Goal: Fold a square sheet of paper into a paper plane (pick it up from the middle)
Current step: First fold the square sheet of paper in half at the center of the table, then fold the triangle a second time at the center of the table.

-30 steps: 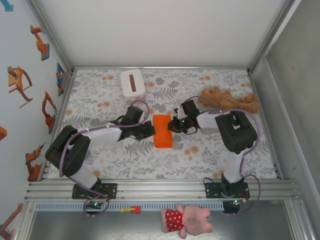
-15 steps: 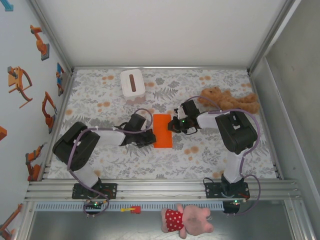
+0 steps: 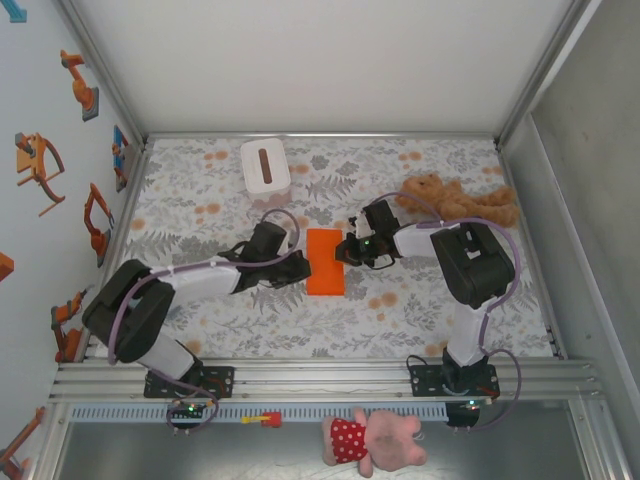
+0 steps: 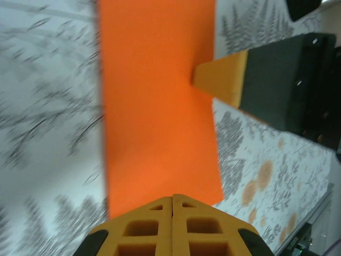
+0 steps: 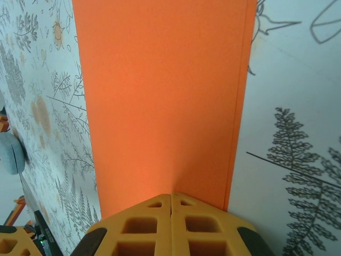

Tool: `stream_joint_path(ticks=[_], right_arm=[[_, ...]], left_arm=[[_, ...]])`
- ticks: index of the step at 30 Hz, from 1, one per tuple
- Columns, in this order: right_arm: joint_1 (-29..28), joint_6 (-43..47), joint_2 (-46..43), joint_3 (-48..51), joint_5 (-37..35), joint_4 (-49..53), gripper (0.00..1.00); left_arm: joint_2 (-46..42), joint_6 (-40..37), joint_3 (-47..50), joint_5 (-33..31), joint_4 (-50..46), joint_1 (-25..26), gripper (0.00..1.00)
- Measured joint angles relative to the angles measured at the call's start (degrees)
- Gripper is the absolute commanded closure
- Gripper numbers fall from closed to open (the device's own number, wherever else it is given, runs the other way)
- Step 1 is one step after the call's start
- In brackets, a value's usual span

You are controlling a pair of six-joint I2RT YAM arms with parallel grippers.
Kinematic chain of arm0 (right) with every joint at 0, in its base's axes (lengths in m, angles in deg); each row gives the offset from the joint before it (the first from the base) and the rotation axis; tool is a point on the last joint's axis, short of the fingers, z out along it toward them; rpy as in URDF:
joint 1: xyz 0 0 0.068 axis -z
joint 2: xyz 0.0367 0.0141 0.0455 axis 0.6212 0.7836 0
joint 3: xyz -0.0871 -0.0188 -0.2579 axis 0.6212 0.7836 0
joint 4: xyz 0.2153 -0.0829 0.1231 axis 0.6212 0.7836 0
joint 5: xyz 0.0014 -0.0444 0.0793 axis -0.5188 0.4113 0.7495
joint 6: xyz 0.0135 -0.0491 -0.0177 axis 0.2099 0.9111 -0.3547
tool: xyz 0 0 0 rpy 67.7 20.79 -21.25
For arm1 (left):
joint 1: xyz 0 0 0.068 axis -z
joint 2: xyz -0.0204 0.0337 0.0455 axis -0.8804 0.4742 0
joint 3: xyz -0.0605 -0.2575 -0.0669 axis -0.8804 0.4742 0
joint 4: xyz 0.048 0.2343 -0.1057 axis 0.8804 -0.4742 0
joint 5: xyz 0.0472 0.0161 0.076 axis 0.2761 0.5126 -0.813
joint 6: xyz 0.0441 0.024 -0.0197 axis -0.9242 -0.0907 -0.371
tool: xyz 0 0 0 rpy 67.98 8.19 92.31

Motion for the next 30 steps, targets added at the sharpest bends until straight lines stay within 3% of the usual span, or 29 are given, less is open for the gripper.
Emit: stream_joint_path(ticks=[5,10,18,24,27,30], right_arm=[[0.0,-0.5,-0.09,0.31,0.0,-0.57,1.0],[0.0,-0.63,-0.11,0.33,0.0,-0.61,1.0],[0.0,-0.74,-0.11,0.33,0.0,-0.63,1.0],[0.0,-0.68,-0.33,0.09,-0.11,-0.31,1.0],[-0.11,-0.28,-0.96,-1.09,-0.52,1.11,1.0],[-0.37,0.28,-1.79,-2.73,-2.95,4.46,0.93]], left_arm=[[8.83,-0.94,-3.37,2.62,0.9,1.31,1.0],[9.64,-2.16,-1.4,3.52,2.25,1.55,1.0],[2.38,-2.49,8.46,3.52,6.51,1.57,1.0],[-5.33,-4.22,10.29,1.29,-3.67,1.66,1.0],[-9.14,-4.79,8.15,-0.46,-7.8,1.2,0.95],[-10.64,-4.79,4.28,-1.66,-8.66,-0.26,0.86]])
